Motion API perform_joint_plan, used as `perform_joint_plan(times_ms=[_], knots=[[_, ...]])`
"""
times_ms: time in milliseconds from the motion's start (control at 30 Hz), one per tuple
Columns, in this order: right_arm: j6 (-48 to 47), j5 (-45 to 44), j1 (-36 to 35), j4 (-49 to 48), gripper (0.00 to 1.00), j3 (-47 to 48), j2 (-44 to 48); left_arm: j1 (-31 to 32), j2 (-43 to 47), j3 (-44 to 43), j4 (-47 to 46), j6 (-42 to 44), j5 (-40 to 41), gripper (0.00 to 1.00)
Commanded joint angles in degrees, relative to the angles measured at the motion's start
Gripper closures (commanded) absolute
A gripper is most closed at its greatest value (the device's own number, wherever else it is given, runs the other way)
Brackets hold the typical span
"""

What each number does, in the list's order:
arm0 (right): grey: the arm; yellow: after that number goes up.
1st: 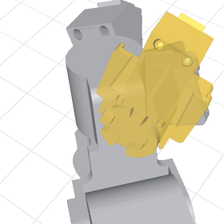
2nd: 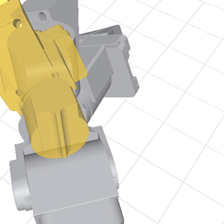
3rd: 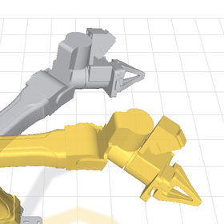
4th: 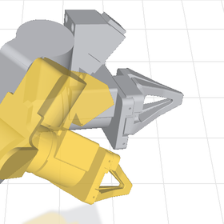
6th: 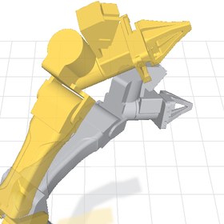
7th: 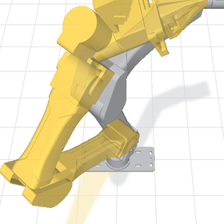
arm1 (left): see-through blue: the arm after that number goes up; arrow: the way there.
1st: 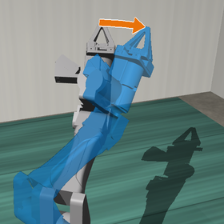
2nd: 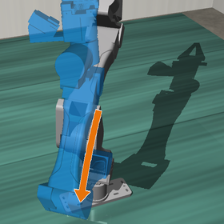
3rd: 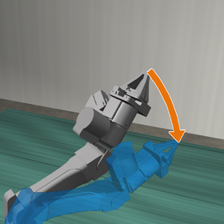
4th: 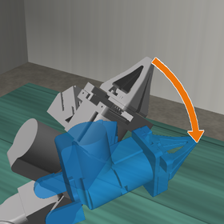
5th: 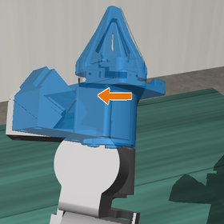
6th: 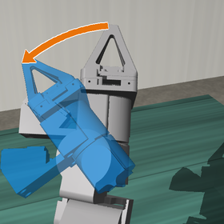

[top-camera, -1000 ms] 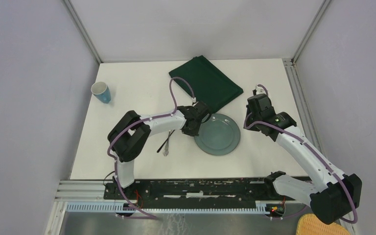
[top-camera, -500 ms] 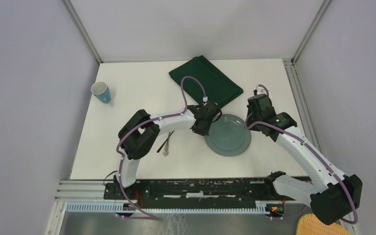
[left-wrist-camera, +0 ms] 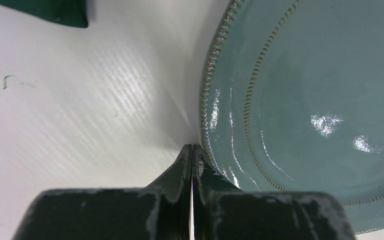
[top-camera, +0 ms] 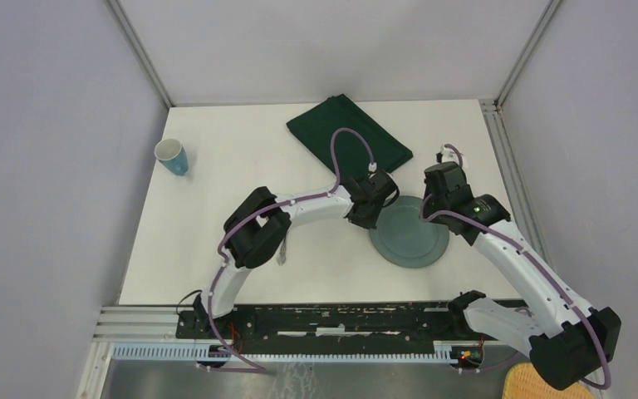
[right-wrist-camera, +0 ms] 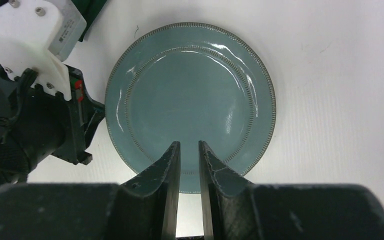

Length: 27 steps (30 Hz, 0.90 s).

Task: Set the dinner table for one person
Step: Move the plate to the center of the board.

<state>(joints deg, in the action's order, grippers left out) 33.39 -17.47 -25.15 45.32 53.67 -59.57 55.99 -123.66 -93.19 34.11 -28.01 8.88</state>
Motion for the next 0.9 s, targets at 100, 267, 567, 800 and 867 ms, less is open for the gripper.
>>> perform_joint_plan(times_ms=[100,267,567,800,867], knots=[[2.15,-6.82,-0.34,2.22,0.74,4.04,4.29,1.72,-4.1,-4.78,-1.4,0.0,-4.04,0.98],[2.24,-7.7,-0.38,2.84,0.73,4.39,5.06,1.84,-5.31,-6.34,-1.35,-0.4,-4.5,0.98],[2.5,-7.01,-0.42,2.53,0.73,3.55,4.69,2.25,-7.28,-9.06,-1.42,-1.34,-5.18,0.98],[2.17,-3.79,-0.36,1.7,0.71,3.46,3.13,2.37,-8.53,-11.01,0.19,-1.27,-2.33,0.94],[2.02,-2.98,-0.36,1.36,0.69,3.43,2.89,2.23,-8.42,-10.93,0.41,-1.38,-1.52,0.9]])
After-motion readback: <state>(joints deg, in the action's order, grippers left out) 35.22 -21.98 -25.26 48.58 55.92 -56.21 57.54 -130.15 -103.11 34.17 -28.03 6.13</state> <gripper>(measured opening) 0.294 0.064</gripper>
